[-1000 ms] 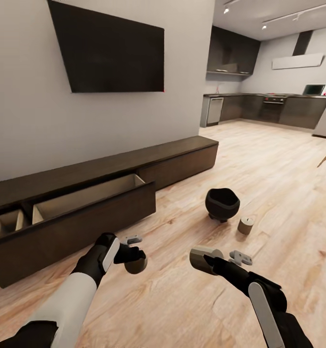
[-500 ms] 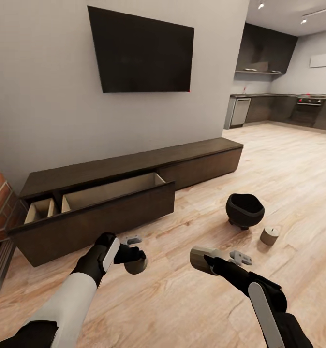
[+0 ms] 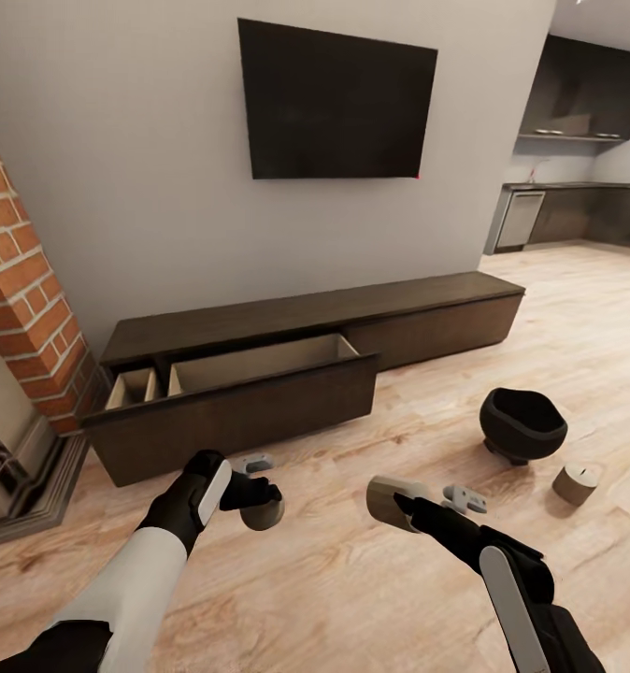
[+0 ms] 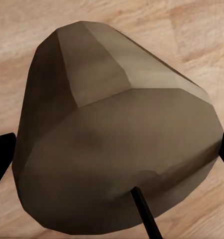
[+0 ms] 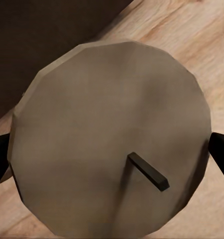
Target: Place each of the two pumpkins and all three candles from the living room inside a cabinet in the living room (use any cabinet), then make sure every cabinet is closed, and position the cauldron so it is next to a table in the living room.
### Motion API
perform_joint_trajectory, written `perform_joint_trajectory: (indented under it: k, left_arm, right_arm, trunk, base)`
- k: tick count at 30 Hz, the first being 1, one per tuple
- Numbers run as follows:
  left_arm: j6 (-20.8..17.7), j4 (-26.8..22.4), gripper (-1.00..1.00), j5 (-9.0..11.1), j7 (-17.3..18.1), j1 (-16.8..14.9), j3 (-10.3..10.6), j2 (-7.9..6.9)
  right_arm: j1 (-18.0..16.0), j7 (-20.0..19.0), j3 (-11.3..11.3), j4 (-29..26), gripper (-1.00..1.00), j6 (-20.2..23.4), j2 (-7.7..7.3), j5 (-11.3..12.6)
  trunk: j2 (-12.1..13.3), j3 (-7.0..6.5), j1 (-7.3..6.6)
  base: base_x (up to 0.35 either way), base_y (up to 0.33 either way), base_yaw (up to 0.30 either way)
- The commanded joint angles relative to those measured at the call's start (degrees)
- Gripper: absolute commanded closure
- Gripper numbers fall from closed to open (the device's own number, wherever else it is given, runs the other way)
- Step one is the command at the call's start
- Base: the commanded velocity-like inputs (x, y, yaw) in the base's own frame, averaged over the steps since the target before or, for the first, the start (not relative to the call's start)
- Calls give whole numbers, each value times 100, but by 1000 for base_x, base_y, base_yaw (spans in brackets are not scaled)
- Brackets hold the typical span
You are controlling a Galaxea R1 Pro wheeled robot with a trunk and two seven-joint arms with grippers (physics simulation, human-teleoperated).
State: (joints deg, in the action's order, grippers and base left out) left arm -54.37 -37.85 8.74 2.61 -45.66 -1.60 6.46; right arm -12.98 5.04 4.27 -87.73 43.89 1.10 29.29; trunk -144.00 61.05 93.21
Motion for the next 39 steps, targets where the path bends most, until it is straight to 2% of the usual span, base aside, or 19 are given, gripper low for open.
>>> perform_joint_trajectory:
  k: [1,12,28,39]
  left_arm:
    - [-25,-3,100,5,18,-4,-16,5]
    - [-29,-3,100,5,14,-4,-16,5]
    - [-29,-3,100,5,15,-4,-16,4]
    - [-29,-3,100,5,15,-4,-16,3]
  right_arm:
    - [-3,50,6,-12,100,23,3,86]
    - [-3,50,5,-14,100,23,4,86]
    - [-3,50,-8,-11,100,23,3,86]
    - [-3,50,-5,-11,100,23,4,86]
  trunk:
    - [-3,5,-2]
    - [-3,5,-2]
    - [-3,5,-2]
    - [-3,5,-2]
  base:
    - [0,0,290]
    - [0,-26,290]
    - [1,-188,290]
    - [85,-24,290]
